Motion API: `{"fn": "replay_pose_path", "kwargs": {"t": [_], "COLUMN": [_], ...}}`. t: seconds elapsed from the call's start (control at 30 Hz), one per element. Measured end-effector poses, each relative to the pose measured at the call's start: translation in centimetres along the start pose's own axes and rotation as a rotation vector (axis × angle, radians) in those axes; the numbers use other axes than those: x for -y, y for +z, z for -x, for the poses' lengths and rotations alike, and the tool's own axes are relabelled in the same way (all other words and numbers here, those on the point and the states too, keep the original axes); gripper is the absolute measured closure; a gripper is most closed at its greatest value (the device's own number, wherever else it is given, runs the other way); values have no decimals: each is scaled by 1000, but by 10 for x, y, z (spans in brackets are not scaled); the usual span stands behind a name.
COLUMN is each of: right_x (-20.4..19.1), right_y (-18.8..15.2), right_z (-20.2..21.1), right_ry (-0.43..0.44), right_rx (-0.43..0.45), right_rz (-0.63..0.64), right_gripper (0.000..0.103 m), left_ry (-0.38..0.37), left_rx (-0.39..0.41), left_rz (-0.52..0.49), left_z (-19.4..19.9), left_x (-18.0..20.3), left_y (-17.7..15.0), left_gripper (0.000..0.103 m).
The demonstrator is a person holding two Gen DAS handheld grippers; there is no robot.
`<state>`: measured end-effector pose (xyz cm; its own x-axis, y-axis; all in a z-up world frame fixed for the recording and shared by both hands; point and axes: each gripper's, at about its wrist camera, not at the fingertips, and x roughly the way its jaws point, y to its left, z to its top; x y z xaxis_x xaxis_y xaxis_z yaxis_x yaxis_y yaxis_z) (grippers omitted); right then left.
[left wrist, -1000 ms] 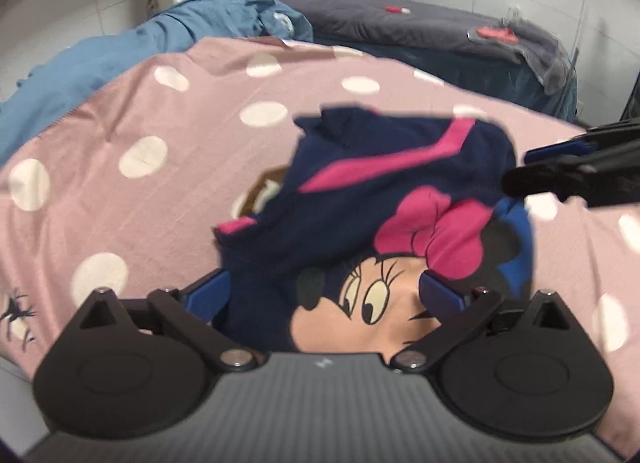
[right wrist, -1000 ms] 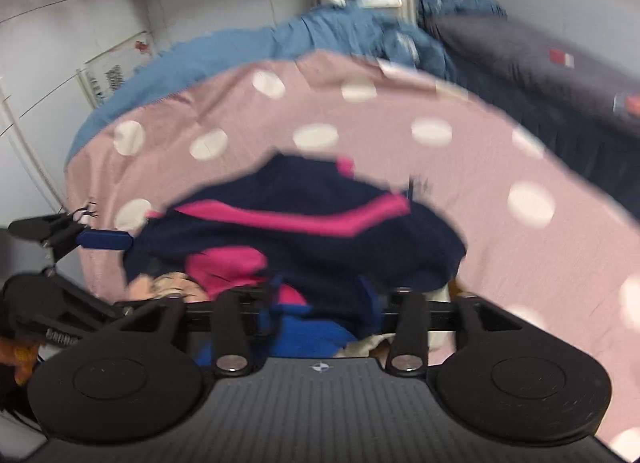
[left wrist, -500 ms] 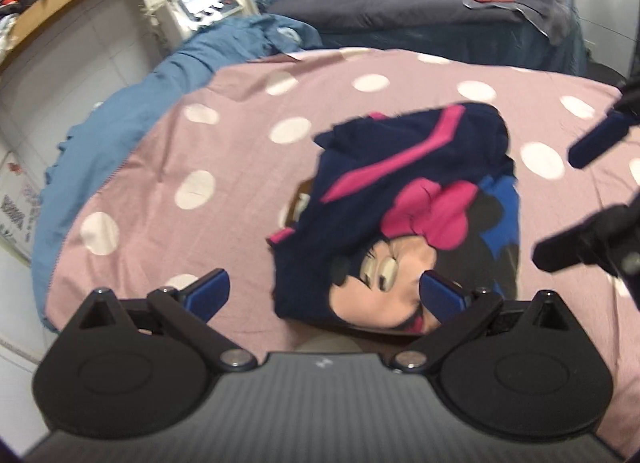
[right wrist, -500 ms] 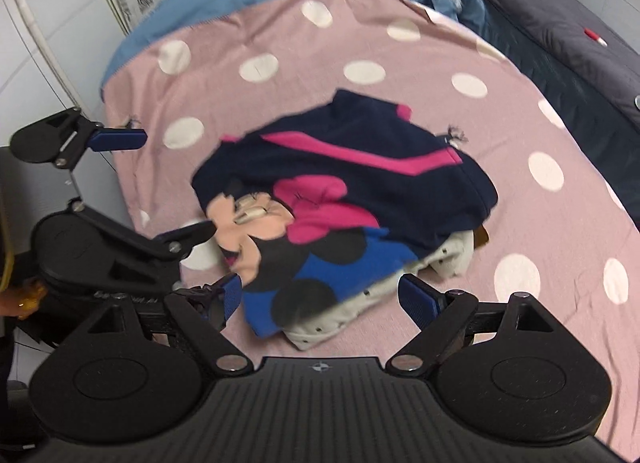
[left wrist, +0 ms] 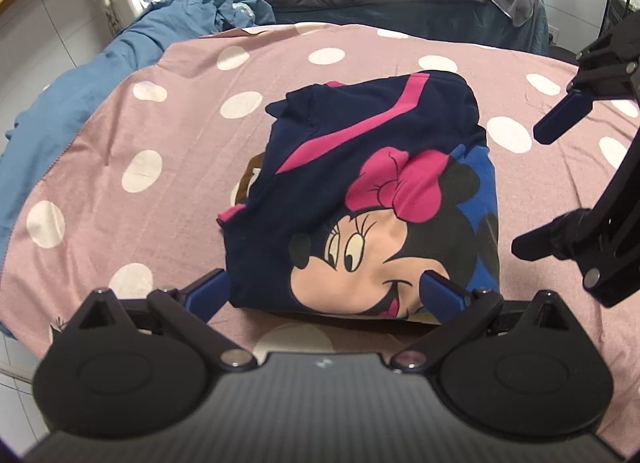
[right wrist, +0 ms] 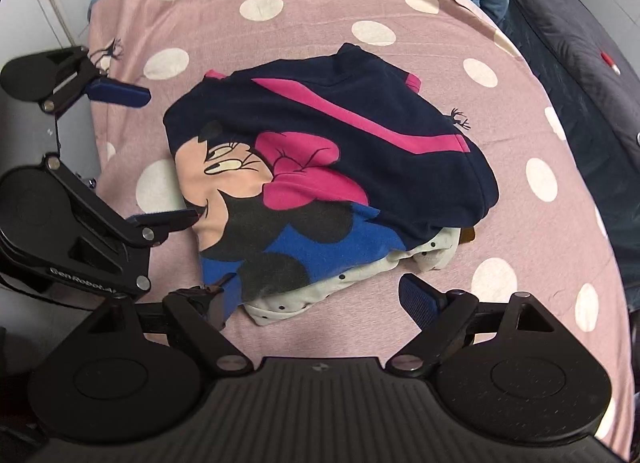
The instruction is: Fold small clothes
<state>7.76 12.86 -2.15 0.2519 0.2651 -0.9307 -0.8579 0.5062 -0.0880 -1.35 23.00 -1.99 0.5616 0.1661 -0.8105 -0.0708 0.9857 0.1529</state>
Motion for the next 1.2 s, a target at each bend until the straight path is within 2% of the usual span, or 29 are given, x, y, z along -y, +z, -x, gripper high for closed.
{"fn": "replay_pose_path", "kwargs": {"t": [0.3, 0.5, 0.83, 1.2], "right_x": [-8, -8, -10, -12], "right_y": [5, 6, 6, 7], "right_z": [0, -1, -1, 0], "right_ry": [-43, -48, -62, -85], "right_rx": [-12, -20, -25, -31], "right_rz": [64, 73, 79, 100], "right_gripper": [0, 0, 0, 0], "left_ry": [-23, 5, 1, -50], "left_rx": [-7, -10, -7, 51], "left_rz": [13, 0, 14, 61], "left_z": [-3, -5, -7, -3], "left_x": [-4, -5, -7, -12], "left_y": [0, 1, 2, 3], "left_gripper": [0, 0, 0, 0]}}
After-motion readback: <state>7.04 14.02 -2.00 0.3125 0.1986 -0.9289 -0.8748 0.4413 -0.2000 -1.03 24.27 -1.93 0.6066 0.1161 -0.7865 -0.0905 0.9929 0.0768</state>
